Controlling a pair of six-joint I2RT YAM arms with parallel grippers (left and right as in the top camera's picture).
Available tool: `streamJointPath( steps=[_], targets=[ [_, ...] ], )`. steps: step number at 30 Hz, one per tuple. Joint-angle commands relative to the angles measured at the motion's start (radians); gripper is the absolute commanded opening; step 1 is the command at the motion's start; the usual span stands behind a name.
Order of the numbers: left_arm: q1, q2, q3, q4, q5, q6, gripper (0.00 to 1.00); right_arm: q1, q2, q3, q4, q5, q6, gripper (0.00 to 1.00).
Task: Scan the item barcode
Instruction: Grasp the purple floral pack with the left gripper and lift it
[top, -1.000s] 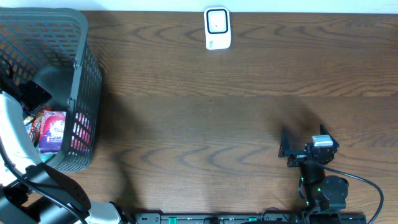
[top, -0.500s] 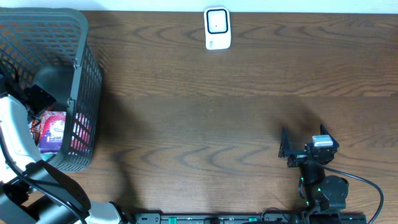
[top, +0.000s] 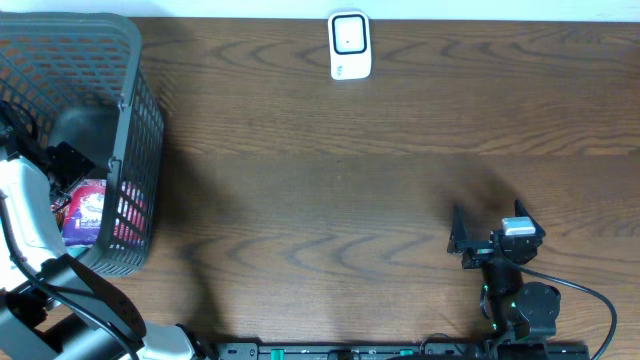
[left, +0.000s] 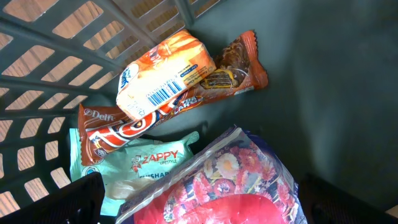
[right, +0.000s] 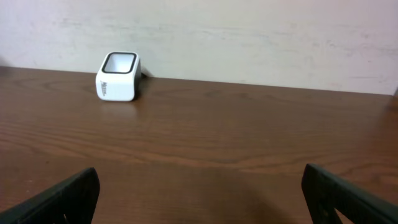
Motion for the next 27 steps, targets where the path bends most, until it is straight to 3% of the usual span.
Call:
streamJointPath(
  steps=[1, 27],
  targets=[
    [-0.001, -0.008, -0.006, 0.000, -0.002, -0.013, 0.98, 0.009, -0.005, -0.001, -0.004, 0.001, -0.008, 0.99],
    [-0.001, -0.008, -0.006, 0.016, -0.002, -0.013, 0.98, 0.009, -0.005, -0.001, -0.004, 0.001, -0.008, 0.99]
  ],
)
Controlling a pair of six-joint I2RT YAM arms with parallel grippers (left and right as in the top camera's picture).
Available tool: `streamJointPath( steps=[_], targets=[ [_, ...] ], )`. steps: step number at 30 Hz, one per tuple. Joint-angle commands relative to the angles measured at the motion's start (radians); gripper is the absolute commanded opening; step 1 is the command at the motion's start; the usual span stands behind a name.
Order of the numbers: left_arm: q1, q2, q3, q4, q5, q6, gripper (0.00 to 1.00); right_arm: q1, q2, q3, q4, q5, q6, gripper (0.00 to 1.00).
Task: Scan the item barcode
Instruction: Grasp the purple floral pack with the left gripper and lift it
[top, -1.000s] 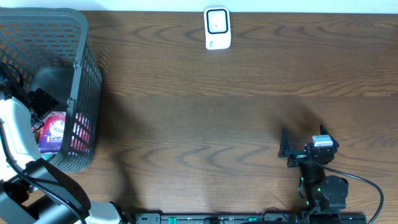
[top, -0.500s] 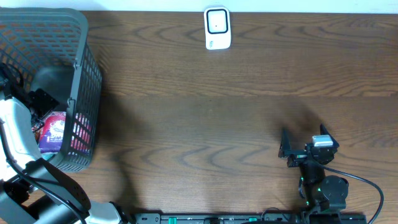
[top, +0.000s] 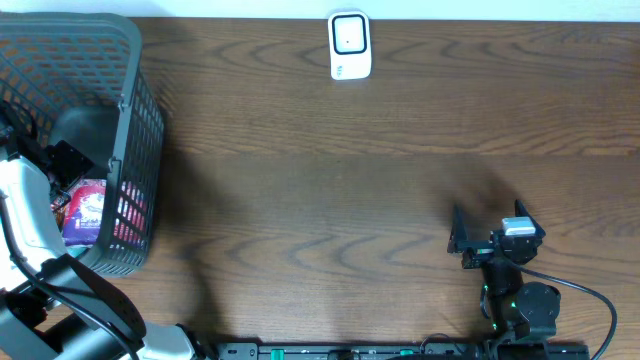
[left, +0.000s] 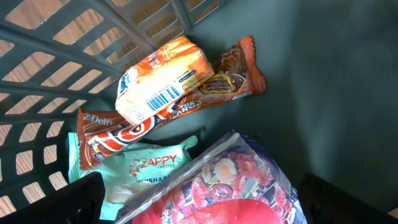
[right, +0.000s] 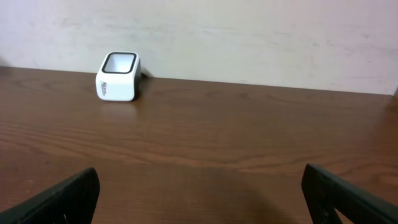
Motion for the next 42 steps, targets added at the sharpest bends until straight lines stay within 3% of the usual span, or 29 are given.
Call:
streamJointPath(
  steps=[1, 21, 27, 33, 42],
  targets=[
    [-0.001, -0.008, -0.005, 0.003, -0.002, -0.010, 0.98, 0.009, -0.005, -0.001, -0.004, 0.001, -0.008, 0.99],
    [-0.001, -0.007, -0.005, 0.038, -0.001, -0.010, 0.98, 0.009, -0.005, -0.001, -0.004, 0.001, -0.008, 0.99],
    [-0.001, -0.003, -0.008, -0.019, 0.008, -0.010, 0.98, 0.009, -0.005, -0.001, -0.004, 0.001, -0.008, 0.99],
    [-0.001, 0.018, -0.008, -0.079, 0.129, -0.010, 0.97, 0.009, -0.005, -0.001, -0.004, 0.001, -0.008, 0.99],
    [-0.001, 0.092, -0.008, -0.189, 0.126, -0.006, 0.98, 0.009, -0.003, -0.001, -0.004, 0.001, -0.008, 0.99]
  ],
)
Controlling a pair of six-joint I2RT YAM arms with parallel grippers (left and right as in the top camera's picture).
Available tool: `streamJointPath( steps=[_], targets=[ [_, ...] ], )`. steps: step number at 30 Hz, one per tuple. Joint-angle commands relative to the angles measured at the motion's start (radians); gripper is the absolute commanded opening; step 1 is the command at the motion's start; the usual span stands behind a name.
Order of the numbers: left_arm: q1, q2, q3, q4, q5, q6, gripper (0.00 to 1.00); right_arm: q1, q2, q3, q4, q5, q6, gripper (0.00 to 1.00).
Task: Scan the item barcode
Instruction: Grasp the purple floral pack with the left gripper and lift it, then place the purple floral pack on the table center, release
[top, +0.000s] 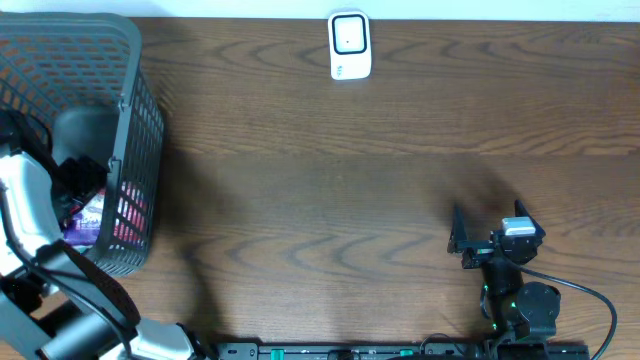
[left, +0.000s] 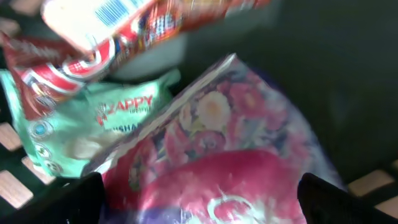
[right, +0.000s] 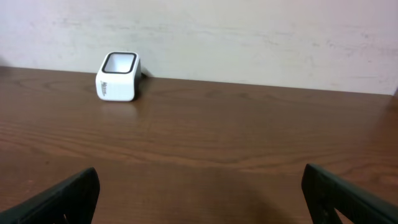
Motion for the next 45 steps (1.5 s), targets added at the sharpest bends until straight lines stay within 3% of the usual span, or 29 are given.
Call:
streamJointPath(
  steps=[1, 8, 9, 10, 12, 14, 18, 25, 35, 45],
  targets=[
    [-0.001, 0.042, -0.006, -0.037, 0.014, -0.006, 0.98, 0.009, -0.003, -0.001, -0.004, 0.001, -0.008, 0.99],
    [-0.001, 0.096, -0.006, -0.063, 0.014, -0.006, 0.98, 0.009, -0.003, -0.001, -0.004, 0.001, -0.008, 0.99],
    [-0.001, 0.098, -0.006, -0.063, 0.014, -0.006, 0.93, 0.009, -0.003, -0.001, -0.004, 0.001, -0.008, 0.99],
    [-0.001, 0.098, -0.006, -0.064, 0.014, -0.006, 0.83, 0.009, -0.003, -0.001, -0.004, 0.001, -0.008, 0.99],
    [-0.001, 0.098, -0.006, -0.068, 0.014, -0.006, 0.76, 0.009, -0.003, -0.001, -0.004, 0.001, -0.008, 0.99],
    [-0.001, 0.098, -0.006, -0.071, 0.014, -0.006, 0.58, 0.009, -0.003, -0.001, -0.004, 0.001, -0.008, 0.99],
    [-0.001, 0.097, -0.006, -0.074, 0.014, -0.006, 0.08, 0.009, -0.003, -0.001, -0.004, 0.001, -0.008, 0.99],
    [0.000, 0.083, 0.052, -0.103, 0.032, -0.006, 0.08, 0.009, -0.003, -0.001, -0.004, 0.001, -0.008, 0.99],
    [0.000, -0.113, 0.259, -0.003, 0.331, -0.011, 0.08, 0.009, -0.003, -0.001, -0.004, 0.001, -0.008, 0.99],
    [-0.006, -0.393, 0.284, 0.267, 0.332, -0.341, 0.07, 0.009, -0.003, -0.001, -0.004, 0.001, -0.008, 0.99]
  ],
)
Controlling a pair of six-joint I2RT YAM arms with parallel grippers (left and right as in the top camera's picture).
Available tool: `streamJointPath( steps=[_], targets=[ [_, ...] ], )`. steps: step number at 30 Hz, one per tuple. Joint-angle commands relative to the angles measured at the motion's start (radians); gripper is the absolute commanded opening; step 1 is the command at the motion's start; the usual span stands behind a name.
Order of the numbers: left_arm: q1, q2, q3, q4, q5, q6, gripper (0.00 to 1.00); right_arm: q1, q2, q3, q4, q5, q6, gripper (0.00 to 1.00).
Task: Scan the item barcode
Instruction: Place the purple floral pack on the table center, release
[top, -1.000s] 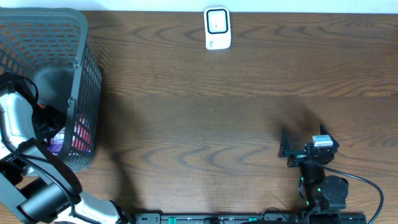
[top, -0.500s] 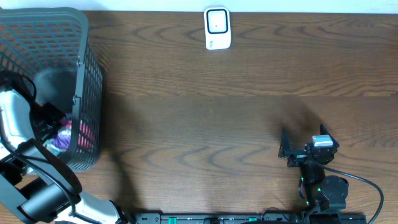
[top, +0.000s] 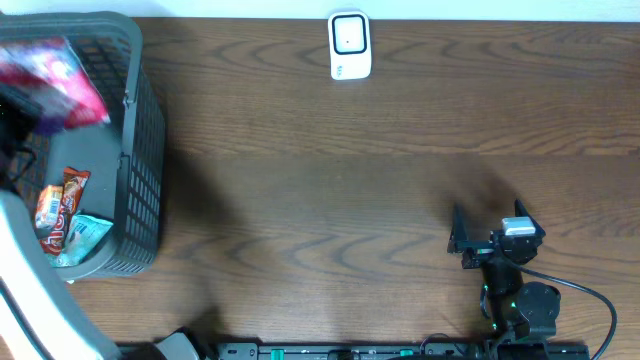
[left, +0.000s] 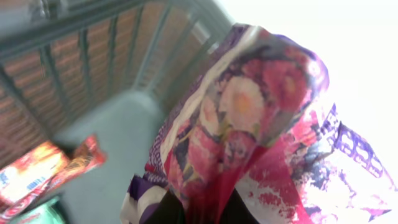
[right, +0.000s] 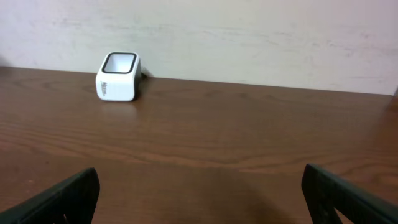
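A pink floral packet (left: 249, 118) hangs lifted above the grey mesh basket (top: 135, 150), and my left gripper (left: 202, 210) is shut on its lower edge. From overhead the packet (top: 62, 72) shows blurred over the basket's far left corner. No barcode shows on it. The white barcode scanner (top: 349, 45) stands at the table's far edge, also visible as the scanner (right: 118, 76) in the right wrist view. My right gripper (top: 470, 240) rests open near the front right, nothing between its fingers (right: 68, 193).
On the basket floor lie an orange snack pack with a chocolate bar (top: 55, 208) and a mint green pouch (top: 85, 235). The basket wall (left: 87, 68) rises close beside the held packet. Brown wooden table (top: 350, 200) stretches between basket and scanner.
My left gripper was open, low over the floral packet inside the basket. Now it is shut on the packet and holds it raised above the basket floor. The right arm has not moved.
At first my left gripper hovered open in the basket over the snacks and the floral packet, and it stayed so a moment later. Then it was down close on the floral packet. Now that packet is gripped and lifted. The right gripper stayed open and still throughout.
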Motion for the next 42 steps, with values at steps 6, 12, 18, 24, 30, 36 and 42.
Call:
streamJointPath(
  steps=[6, 12, 18, 24, 30, 36, 42],
  targets=[
    [-0.127, -0.108, 0.016, 0.197, 0.279, -0.162, 0.07, 0.009, -0.004, -0.001, -0.004, 0.001, -0.008, 0.99],
    [-0.409, -0.103, 0.015, 0.274, 0.344, -0.130, 0.07, 0.009, -0.004, -0.001, -0.004, 0.001, -0.007, 0.99],
    [-0.687, -0.067, 0.014, 0.113, 0.171, -0.018, 0.07, 0.009, -0.004, -0.001, -0.004, 0.001, -0.007, 0.99],
    [-0.904, 0.015, -0.004, -0.095, -0.045, -0.015, 0.07, 0.009, -0.004, -0.001, -0.004, 0.001, -0.008, 0.99],
    [-1.067, 0.177, -0.029, -0.080, -0.046, -0.020, 0.07, 0.009, -0.004, -0.001, -0.004, 0.001, -0.007, 0.99],
    [-1.145, 0.345, -0.029, -0.022, -0.223, -0.242, 0.07, 0.009, -0.004, -0.001, -0.004, 0.001, -0.008, 0.99],
    [-1.188, 0.498, -0.029, 0.021, -0.268, -0.353, 0.08, 0.009, -0.003, -0.001, -0.004, 0.001, -0.007, 0.99]
  ],
)
